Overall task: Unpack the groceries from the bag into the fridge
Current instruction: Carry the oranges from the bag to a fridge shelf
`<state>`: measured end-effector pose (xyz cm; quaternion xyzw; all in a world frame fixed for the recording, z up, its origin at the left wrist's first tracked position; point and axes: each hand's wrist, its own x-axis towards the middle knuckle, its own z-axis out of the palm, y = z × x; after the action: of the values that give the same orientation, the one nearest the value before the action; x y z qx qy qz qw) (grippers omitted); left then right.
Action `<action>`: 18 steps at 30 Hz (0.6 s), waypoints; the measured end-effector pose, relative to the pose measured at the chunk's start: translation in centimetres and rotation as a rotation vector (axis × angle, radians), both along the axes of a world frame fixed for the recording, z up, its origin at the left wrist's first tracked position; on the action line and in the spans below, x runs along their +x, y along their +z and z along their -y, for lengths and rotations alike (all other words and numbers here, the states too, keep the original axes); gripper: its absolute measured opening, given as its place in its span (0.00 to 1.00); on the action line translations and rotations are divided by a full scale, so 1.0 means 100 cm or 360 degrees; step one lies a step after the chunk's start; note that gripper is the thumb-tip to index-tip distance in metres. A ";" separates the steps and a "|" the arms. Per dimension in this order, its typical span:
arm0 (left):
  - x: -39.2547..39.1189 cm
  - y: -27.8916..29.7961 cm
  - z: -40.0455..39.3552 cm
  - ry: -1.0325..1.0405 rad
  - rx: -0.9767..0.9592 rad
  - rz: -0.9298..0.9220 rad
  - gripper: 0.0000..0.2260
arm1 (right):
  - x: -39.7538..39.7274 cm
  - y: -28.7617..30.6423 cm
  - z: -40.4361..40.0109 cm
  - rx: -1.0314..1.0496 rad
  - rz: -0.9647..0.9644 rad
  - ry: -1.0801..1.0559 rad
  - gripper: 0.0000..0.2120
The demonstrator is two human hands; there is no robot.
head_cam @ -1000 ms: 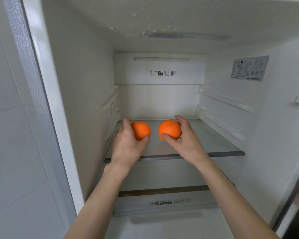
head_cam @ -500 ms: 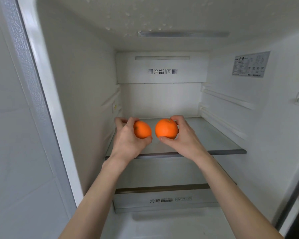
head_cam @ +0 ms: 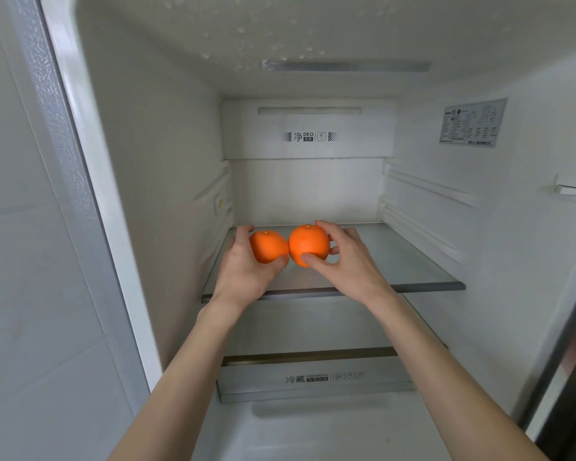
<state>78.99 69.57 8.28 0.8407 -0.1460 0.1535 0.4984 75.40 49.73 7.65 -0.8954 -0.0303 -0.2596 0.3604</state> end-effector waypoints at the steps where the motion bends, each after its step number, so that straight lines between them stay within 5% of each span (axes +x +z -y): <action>1: 0.000 0.000 0.000 0.0003 -0.0001 -0.0001 0.38 | 0.000 0.001 0.000 0.0007 -0.0003 0.0008 0.34; 12: -0.014 0.001 -0.012 0.0103 0.0141 0.0111 0.43 | -0.010 0.002 -0.003 -0.0029 0.0014 -0.0069 0.42; 18: -0.045 -0.008 -0.022 0.0250 0.0423 0.0482 0.33 | -0.049 -0.005 -0.010 -0.0181 0.0117 -0.0209 0.37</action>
<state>74.53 71.73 7.53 0.8750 -0.1723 0.2959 0.3421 70.47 50.71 7.16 -0.9044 0.0006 -0.3134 0.2897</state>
